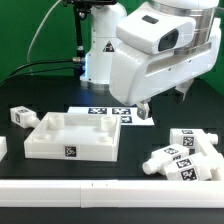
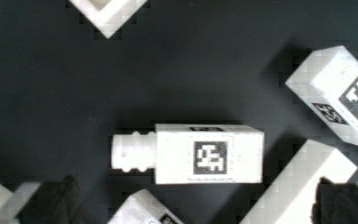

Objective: Assemble square table

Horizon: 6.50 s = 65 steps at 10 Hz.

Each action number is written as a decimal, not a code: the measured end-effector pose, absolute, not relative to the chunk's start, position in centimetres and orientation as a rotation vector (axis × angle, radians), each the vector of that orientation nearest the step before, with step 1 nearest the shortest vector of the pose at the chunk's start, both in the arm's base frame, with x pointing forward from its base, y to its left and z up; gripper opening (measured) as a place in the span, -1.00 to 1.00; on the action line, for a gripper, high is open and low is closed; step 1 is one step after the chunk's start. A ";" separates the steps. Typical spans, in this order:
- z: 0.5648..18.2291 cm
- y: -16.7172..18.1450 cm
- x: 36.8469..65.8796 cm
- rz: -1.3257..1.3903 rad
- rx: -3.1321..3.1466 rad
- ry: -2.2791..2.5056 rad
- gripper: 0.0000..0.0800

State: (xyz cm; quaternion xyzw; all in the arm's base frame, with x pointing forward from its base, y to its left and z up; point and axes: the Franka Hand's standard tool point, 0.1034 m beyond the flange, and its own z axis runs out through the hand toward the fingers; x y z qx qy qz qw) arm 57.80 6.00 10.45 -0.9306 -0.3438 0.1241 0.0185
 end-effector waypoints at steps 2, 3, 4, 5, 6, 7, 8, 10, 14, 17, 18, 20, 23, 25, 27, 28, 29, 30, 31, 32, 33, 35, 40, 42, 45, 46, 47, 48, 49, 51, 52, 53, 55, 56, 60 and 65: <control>10.4 6.0 57.8 0.385 -2.890 -1.067 0.62; 10.4 6.0 57.8 0.385 -2.890 -1.067 0.62; 10.4 6.0 57.8 0.384 -2.888 -1.067 0.62; 10.4 6.0 57.8 0.385 -2.888 -1.067 0.62; 10.4 6.0 57.8 0.385 -2.888 -1.067 0.62; 10.0 6.0 58.3 0.333 -2.882 -1.106 0.62; 9.2 5.7 59.1 0.216 -2.873 -1.184 0.62; 8.9 5.6 59.2 0.157 -2.860 -1.234 0.62; 8.8 6.4 59.7 0.041 -2.931 -1.117 0.62; 8.2 6.7 59.4 -0.024 -2.947 -1.082 0.62; 8.2 6.7 59.4 -0.025 -2.947 -1.083 0.62; 8.0 6.7 59.3 -0.024 -2.950 -1.073 0.62; 7.4 7.8 59.1 -0.029 -3.058 -0.628 0.62; 7.3 7.8 59.1 -0.029 -3.050 -0.651 0.62; 7.4 7.9 59.2 -0.012 -3.047 -0.673 0.62; 7.7 8.5 60.7 0.023 -3.026 -0.752 0.62; 7.6 9.6 62.8 0.035 -2.993 -0.867 0.62; 6.9 10.8 64.1 0.038 -2.944 -1.017 0.62; 6.3 11.1 64.2 0.043 -2.948 -0.977 0.62; 6.3 10.9 64.2 0.042 -2.949 -0.977 0.62; 6.2 10.9 64.2 0.044 -2.949 -0.977 0.62; 5.5 10.1 64.6 -0.033 -2.878 -1.187 0.62; 5.0 9.5 65.0 -0.203 -2.807 -1.400 0.62; 4.9 9.6 64.7 -0.195 -2.818 -1.371 0.62; 6.4 9.6 64.3 -0.201 -2.828 -1.363 0.62; 6.3 9.5 63.6 -0.192 -2.826 -1.365 0.62; 5.6 9.2 63.3 -0.198 -2.822 -1.373 0.62; 4.5 8.7 63.1 -0.188 -2.816 -1.377 0.62; 3.8 8.5 63.0 -0.178 -2.816 -1.371 0.62; 2.9 8.0 62.9 -0.171 -2.817 -1.363 0.62; 2.9 7.8 63.0 -0.173 -2.819 -1.360 0.62; 2.9 7.7 63.2 -0.183 -2.821 -1.358 0.62; 2.9 7.2 63.5 -0.207 -2.828 -1.353 0.62; 2.8 7.2 63.6 -0.228 -2.831 -1.351 0.62; 2.8 7.8 63.3 -0.340 -2.886 -1.222 0.62; 3.0 7.8 62.9 -0.284 -2.909 -1.099 0.62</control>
Offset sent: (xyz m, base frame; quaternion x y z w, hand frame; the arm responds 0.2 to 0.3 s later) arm 0.0000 0.0000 0.0000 0.0000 0.0000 0.0000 1.0000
